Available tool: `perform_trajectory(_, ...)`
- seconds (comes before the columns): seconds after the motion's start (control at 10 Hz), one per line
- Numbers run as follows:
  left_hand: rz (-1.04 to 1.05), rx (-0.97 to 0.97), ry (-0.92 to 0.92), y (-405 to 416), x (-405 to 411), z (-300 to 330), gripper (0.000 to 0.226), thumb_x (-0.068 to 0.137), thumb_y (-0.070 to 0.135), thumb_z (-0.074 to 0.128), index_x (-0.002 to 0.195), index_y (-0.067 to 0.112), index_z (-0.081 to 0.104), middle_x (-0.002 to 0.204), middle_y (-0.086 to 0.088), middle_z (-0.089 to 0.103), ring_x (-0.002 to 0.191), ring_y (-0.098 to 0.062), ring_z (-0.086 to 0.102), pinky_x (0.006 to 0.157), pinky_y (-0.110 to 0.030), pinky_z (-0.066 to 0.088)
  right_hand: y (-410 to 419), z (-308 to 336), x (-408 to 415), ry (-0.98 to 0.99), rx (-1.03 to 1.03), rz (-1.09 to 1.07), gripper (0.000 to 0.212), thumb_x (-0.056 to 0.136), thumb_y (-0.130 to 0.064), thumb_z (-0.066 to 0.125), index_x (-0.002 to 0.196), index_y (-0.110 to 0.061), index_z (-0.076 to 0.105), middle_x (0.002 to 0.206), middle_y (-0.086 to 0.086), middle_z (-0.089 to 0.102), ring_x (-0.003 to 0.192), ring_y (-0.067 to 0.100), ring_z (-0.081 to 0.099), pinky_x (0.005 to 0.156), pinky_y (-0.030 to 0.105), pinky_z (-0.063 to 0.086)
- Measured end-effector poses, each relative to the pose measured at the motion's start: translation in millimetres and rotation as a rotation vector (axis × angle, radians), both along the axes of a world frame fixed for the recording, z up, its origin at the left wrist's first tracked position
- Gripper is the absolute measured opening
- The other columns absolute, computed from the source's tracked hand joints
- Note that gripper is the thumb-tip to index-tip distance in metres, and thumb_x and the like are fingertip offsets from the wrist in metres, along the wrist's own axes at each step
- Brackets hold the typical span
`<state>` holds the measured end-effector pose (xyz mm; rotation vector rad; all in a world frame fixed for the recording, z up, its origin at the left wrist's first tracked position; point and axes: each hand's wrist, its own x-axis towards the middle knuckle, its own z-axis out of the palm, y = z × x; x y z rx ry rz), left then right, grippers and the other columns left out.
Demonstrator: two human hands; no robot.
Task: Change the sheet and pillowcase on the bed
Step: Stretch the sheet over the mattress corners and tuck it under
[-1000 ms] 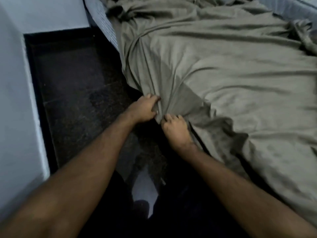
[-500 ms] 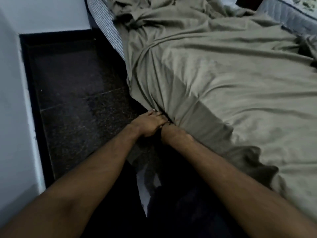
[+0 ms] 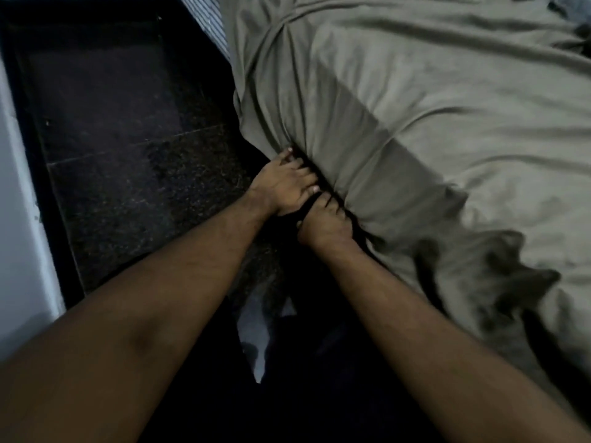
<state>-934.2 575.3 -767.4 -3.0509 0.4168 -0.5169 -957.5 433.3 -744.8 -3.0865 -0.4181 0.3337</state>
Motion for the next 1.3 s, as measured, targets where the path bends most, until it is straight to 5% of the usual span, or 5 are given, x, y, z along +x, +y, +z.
perform_trajectory(0.3,0.075,-0.142,0.161,-18,22,1,0.061,0.095,0.039,0.020,0.105,0.003,0.068,0.111,-0.022,0.067,0.110,-0.037,0.059,0.104,-0.040,0.036,-2,-2,64,0.112,-0.046,0.189,0.038,0.097,-0.023,0.044,0.120,-0.030,0.073,0.122,-0.010,0.070,0.115,0.005,0.063,0.088,0.013,0.045)
perform_trajectory(0.5,0.232,-0.042,0.303,0,69,7,0.049,0.100,0.041,0.037,0.139,0.018,0.056,0.143,-0.012,0.057,0.130,-0.032,0.055,0.101,-0.041,0.044,-21,13,12,-0.152,-0.071,0.388,0.075,0.094,-0.029,0.059,0.154,0.000,0.023,0.157,0.023,0.030,0.145,0.033,0.033,0.119,0.036,0.027)
perform_trajectory(0.8,0.284,-0.564,0.229,102,20,23,0.037,0.092,0.019,0.044,0.121,0.018,0.068,0.126,-0.009,0.068,0.115,-0.029,0.064,0.097,-0.044,0.051,30,30,37,-0.246,0.004,0.468,0.071,0.085,-0.010,0.056,0.151,0.000,0.032,0.155,0.018,0.036,0.143,0.031,0.036,0.120,0.037,0.026)
perform_trajectory(1.1,0.135,0.013,0.251,124,35,34,0.051,0.098,0.024,0.047,0.147,0.013,0.046,0.152,-0.010,0.046,0.140,-0.028,0.044,0.114,-0.039,0.032,127,91,95,0.465,0.056,0.267,0.036,0.102,-0.012,0.048,0.138,-0.002,0.049,0.110,0.014,0.059,0.109,0.025,0.054,0.084,0.032,0.041)
perform_trajectory(1.3,0.008,0.189,0.148,153,59,27,0.055,0.100,0.041,0.026,0.130,0.013,0.063,0.129,-0.008,0.065,0.124,-0.028,0.058,0.108,-0.040,0.042,141,35,114,0.279,0.086,0.187,0.054,0.100,-0.020,0.046,0.150,-0.004,0.032,0.117,0.009,0.059,0.117,0.030,0.054,0.079,0.025,0.042)
